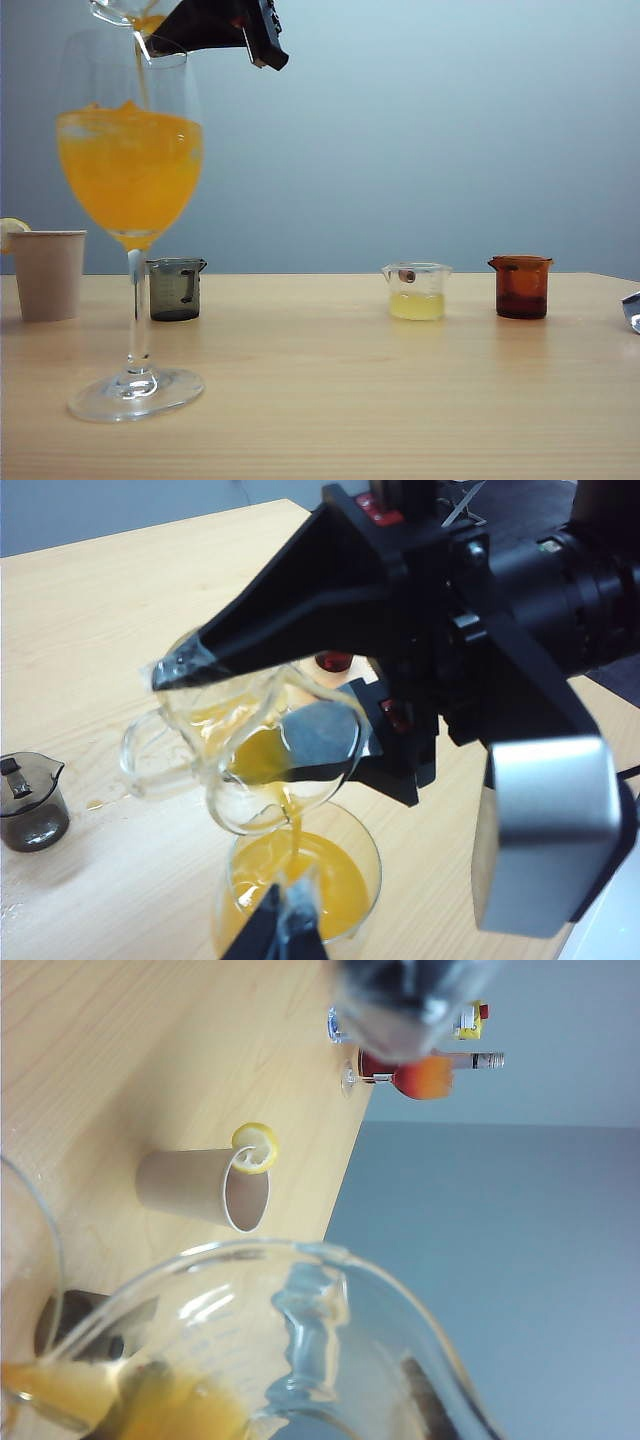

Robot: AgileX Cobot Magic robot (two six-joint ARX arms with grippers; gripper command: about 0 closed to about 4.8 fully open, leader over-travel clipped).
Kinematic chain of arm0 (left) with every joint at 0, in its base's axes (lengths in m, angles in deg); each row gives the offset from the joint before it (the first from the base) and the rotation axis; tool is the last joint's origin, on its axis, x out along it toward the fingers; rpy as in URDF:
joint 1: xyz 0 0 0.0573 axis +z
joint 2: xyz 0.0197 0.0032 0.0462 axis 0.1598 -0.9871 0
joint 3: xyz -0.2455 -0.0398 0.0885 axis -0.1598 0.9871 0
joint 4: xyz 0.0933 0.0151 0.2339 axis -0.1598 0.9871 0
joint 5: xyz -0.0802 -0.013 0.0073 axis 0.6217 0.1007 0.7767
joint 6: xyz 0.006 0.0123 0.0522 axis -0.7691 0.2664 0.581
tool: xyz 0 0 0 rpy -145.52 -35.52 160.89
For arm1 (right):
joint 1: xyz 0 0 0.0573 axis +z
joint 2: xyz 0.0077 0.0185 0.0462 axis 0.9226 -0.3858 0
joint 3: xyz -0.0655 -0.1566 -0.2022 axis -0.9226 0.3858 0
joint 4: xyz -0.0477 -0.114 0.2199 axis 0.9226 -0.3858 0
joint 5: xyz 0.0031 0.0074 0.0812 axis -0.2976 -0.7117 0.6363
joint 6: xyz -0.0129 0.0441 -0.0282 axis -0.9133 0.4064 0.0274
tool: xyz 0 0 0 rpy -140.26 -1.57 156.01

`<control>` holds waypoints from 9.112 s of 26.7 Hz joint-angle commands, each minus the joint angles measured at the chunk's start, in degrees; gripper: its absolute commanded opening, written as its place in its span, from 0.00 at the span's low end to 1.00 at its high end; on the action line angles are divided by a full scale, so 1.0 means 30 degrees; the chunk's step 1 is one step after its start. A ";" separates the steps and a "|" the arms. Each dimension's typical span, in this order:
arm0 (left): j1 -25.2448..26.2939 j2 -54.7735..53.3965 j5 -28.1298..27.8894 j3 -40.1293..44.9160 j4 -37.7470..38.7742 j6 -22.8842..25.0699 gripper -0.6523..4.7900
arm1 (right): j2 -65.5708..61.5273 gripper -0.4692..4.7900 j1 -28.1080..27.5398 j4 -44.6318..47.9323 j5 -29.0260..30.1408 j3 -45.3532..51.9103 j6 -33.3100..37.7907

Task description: Pick up the second measuring cup from the left, pour the orange juice inside into the goblet, and finally put the measuring cup back in its original place.

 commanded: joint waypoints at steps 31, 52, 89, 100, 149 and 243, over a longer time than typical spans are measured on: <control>-0.0015 0.0022 0.0095 -0.0080 -0.0058 0.0080 0.11 | 0.0102 0.09 0.0015 0.1056 -0.0015 0.0168 -0.3220; -0.0007 0.0022 0.0102 -0.0080 -0.0058 0.0080 0.11 | 0.0102 0.09 0.0022 0.1450 0.0022 0.0328 -0.2193; -0.0007 0.0022 0.0102 -0.0080 -0.0058 -0.0015 0.11 | -0.1348 0.09 -0.3847 0.6644 -0.2710 0.0335 2.3715; -0.0007 0.0022 0.0102 -0.0080 -0.0051 -0.0168 0.11 | -0.5180 0.09 -0.4102 1.1147 -0.4750 0.1501 2.6090; -0.0007 0.0029 0.0175 -0.0080 0.0554 -0.0153 0.11 | -1.2896 0.09 -0.4918 1.6866 -0.5195 0.1071 2.9827; -0.0007 0.0029 0.0095 -0.0080 0.0510 -0.0153 0.11 | -0.5603 0.64 -0.4787 -0.1661 -0.1960 0.0656 3.1510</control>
